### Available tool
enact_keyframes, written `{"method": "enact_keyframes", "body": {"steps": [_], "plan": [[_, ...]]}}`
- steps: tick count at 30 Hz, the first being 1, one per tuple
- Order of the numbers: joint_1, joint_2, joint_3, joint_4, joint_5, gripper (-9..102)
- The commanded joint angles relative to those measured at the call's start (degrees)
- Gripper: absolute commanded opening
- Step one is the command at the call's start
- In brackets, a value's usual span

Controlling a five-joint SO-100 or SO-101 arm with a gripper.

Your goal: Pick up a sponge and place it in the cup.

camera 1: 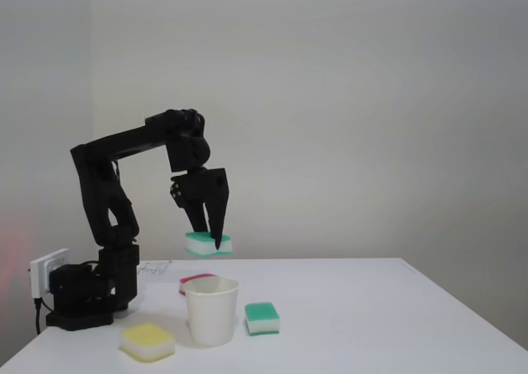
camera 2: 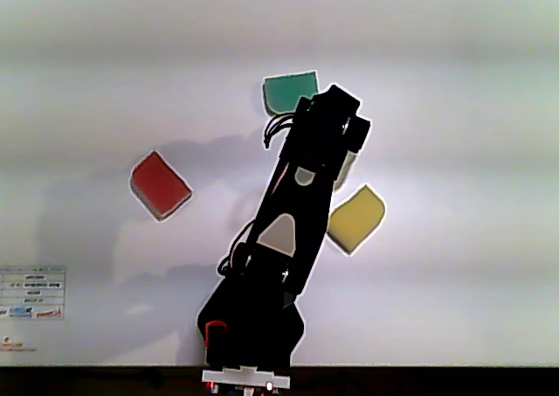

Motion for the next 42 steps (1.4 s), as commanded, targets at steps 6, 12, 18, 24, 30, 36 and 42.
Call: {"method": "enact_keyframes", "body": {"steps": [6,12,18,24,30,36,42], "plan": [[1.49,1.85,5.27,-7.21,1.41,0],[1.23,1.85,10.11,-13.1,1.58,0],[1.14,1.85,10.46,-13.8,1.67,6],[0.97,1.67,10.28,-14.06,1.41,17],[0.7,1.41,9.76,-14.15,0.62,24],[0.53,0.79,8.61,-13.8,0.35,37],[0.53,0.18,7.56,-13.54,0.35,42]]}}
